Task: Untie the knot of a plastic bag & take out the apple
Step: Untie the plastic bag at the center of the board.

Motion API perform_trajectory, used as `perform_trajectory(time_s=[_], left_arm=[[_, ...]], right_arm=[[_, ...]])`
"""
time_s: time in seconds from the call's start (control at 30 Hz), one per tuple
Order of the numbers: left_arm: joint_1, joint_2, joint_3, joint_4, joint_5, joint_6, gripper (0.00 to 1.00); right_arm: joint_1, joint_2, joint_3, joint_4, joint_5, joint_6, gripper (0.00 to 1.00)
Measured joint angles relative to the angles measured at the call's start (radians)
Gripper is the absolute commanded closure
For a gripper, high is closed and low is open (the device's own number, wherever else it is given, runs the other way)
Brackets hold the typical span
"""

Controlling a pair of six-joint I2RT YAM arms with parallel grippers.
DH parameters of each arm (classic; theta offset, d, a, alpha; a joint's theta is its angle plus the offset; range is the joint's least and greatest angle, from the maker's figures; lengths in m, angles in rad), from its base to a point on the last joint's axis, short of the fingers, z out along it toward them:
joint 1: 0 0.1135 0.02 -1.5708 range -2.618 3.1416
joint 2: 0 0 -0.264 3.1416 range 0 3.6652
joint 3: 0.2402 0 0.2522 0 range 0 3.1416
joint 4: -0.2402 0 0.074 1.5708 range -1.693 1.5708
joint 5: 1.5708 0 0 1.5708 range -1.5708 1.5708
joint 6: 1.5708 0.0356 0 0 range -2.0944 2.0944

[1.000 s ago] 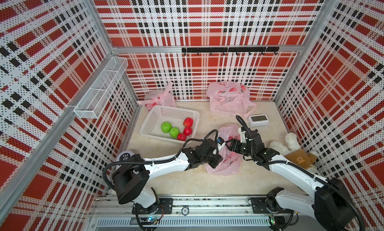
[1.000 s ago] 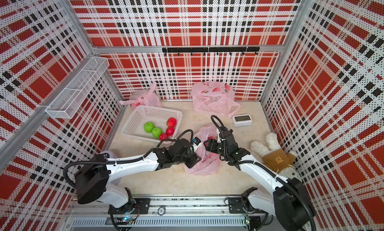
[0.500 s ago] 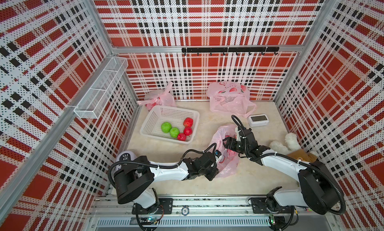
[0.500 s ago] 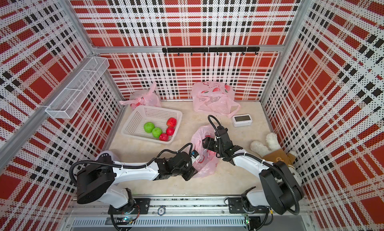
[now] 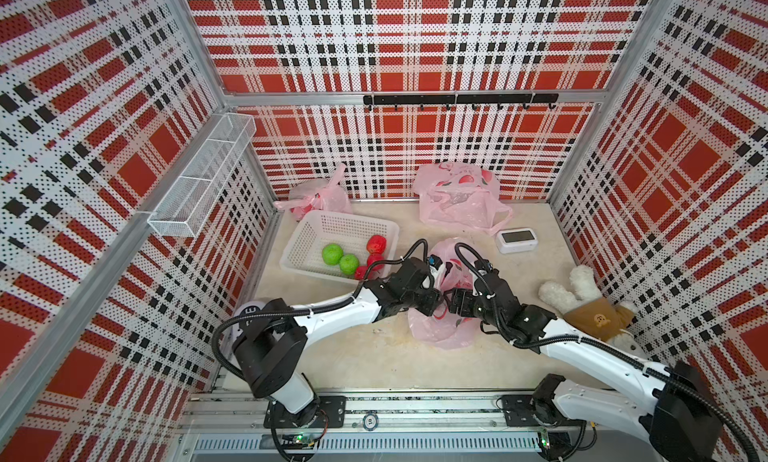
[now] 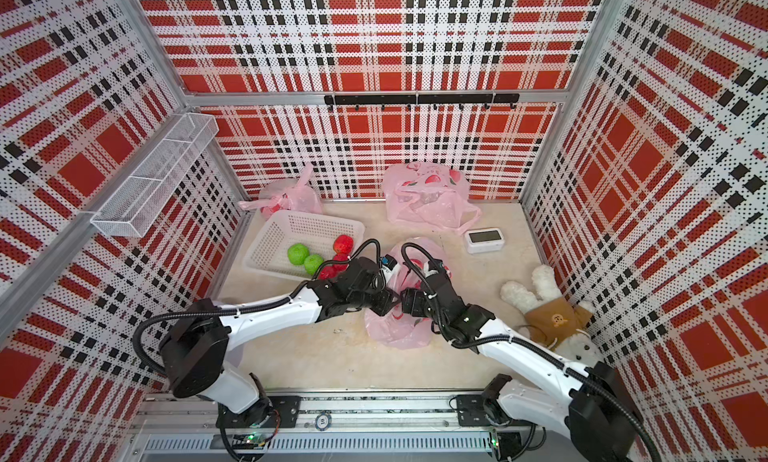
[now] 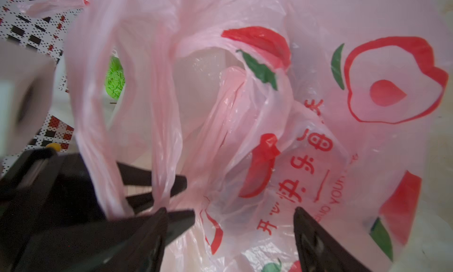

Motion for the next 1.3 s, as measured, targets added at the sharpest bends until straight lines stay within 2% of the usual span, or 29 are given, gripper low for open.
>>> perform_trajectory(time_s=[0.13, 0.3, 0.53, 0.67, 0.77, 0.9, 1.0, 1.13, 1.3], left_arm=[[0.048, 0.104, 0.085, 0.004, 0.037, -0.01, 0.63], [0.083, 0.167, 0.099, 0.009, 0.064, -0.042, 0.54], [0.09, 0.169, 0.042, 0.031, 0.082, -0.075, 0.45], [0.094, 0.134, -0.032, 0.055, 0.081, -0.087, 0.47], [0.102, 0.084, -0.092, 0.06, 0.083, -0.091, 0.53], [0.103, 0.023, -0.164, 0.058, 0.103, -0.089, 0.67], [0.094, -0.019, -0.201, 0.059, 0.132, -0.081, 0.79], [0.071, -0.085, -0.219, 0.057, 0.165, -0.064, 0.87], [0.072, -0.196, -0.219, 0.058, 0.211, -0.05, 0.93]], right_arm=[[0.044, 0.015, -0.039, -0.003, 0.003, 0.02, 0.27], [0.078, 0.086, -0.126, 0.024, -0.002, 0.06, 0.38], [0.081, 0.159, -0.222, 0.106, -0.006, 0.1, 0.68], [0.075, 0.177, -0.225, 0.127, 0.01, 0.101, 0.77], [0.045, 0.178, -0.233, 0.138, 0.009, 0.097, 0.79], [-0.006, 0.152, -0.249, 0.134, 0.01, 0.09, 0.79], [-0.021, 0.127, -0.248, 0.09, 0.012, 0.076, 0.74], [-0.022, 0.087, -0.206, -0.023, 0.014, 0.049, 0.56], [0.013, 0.018, -0.09, -0.135, 0.036, 0.021, 0.39]])
